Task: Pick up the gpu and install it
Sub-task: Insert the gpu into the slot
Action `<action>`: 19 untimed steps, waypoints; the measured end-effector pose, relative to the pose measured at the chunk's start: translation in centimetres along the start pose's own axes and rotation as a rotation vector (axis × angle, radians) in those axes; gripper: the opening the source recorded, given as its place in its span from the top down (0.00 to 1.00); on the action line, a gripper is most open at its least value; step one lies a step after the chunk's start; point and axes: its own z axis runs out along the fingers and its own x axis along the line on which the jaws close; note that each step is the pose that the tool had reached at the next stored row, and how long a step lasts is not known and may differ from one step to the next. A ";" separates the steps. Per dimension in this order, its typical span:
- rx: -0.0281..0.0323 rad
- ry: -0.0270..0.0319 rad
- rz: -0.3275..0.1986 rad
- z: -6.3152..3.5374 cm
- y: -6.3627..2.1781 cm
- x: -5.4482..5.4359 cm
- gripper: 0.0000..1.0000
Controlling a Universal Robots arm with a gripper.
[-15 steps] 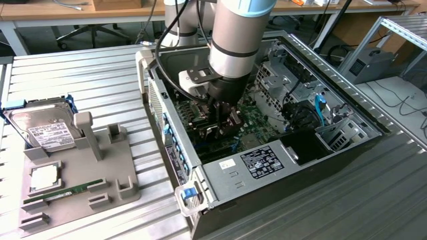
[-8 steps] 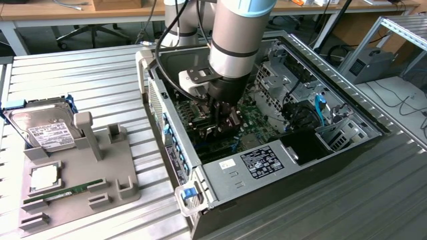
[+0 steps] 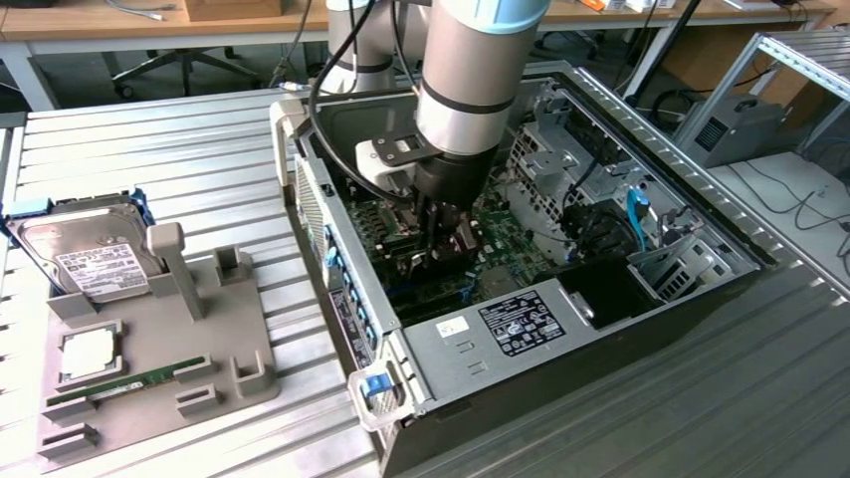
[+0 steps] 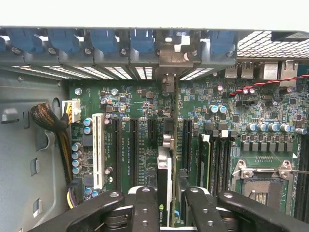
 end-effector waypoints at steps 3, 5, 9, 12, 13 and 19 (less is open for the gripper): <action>0.0000 0.0000 0.000 0.00 0.00 0.0 0.73; 0.0000 0.0000 0.000 0.00 0.00 0.0 0.73; 0.0009 -0.0001 0.000 0.00 0.09 0.0 0.73; 0.0034 -0.0001 -0.002 0.00 0.22 0.0 0.73; 0.0039 -0.0001 -0.002 0.00 0.25 0.0 0.73; 0.0056 -0.0002 -0.004 -0.01 0.41 0.0 0.73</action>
